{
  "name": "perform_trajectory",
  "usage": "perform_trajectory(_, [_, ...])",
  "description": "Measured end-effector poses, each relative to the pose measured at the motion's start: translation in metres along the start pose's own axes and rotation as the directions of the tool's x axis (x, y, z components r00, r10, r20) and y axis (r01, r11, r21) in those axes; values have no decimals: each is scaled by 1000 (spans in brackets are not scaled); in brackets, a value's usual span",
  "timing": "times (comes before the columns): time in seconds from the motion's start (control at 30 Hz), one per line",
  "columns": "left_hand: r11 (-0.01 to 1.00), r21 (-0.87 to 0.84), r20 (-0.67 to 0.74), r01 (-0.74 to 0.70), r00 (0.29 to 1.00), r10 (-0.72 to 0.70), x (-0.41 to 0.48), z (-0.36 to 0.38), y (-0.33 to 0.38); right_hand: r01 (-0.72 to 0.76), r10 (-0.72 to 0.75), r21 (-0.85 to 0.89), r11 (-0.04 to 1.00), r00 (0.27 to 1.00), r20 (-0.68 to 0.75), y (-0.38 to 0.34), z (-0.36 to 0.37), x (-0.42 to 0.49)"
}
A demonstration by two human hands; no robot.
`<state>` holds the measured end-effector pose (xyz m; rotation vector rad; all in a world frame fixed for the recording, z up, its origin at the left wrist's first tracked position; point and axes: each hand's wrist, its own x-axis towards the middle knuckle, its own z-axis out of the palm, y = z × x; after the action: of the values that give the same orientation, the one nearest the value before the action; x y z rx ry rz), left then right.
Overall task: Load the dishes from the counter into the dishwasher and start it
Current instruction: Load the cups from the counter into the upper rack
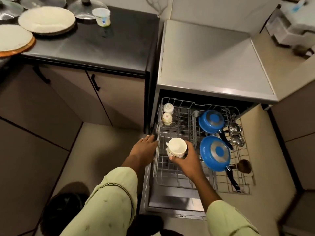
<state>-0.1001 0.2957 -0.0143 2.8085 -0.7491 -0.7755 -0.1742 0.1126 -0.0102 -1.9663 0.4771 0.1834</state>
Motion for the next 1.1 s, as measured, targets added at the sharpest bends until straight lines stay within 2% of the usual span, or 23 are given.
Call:
perform_trajectory(0.1, [998, 30, -3, -46, 999, 46, 35, 0, -9, -44, 44, -34, 998, 999, -20, 13, -9, 17])
perform_trajectory(0.27, [972, 205, 48, -117, 993, 109, 87, 8, -17, -132, 128, -108, 985, 991, -43, 41, -17, 47])
perform_trajectory(0.43, [885, 381, 183, -266, 960, 210, 139, 8, -23, -155, 156, -229, 961, 988, -10, 77, -10, 109])
perform_trajectory(0.73, [868, 375, 290, -326, 930, 225, 170, 2, -26, -90, 154, -499, 862, 984, 89, 118, 26, 208])
perform_trajectory(0.83, [859, 397, 273, -322, 935, 225, 173, 3, -29, -50, 144, -533, 844, 980, 136, 118, 39, 233])
perform_trajectory(0.9, [854, 411, 247, -318, 941, 231, 170, 4, -30, -24, 131, -610, 792, 983, 131, 109, 44, 243])
perform_trajectory(1.0, [863, 409, 239, -297, 947, 213, 170, 6, -28, 73, 45, -759, 647, 990, 133, 98, 50, 248])
perform_trajectory(1.1, [861, 419, 235, -289, 950, 205, 176, 3, -23, 125, -26, -832, 541, 991, 132, 89, 57, 254])
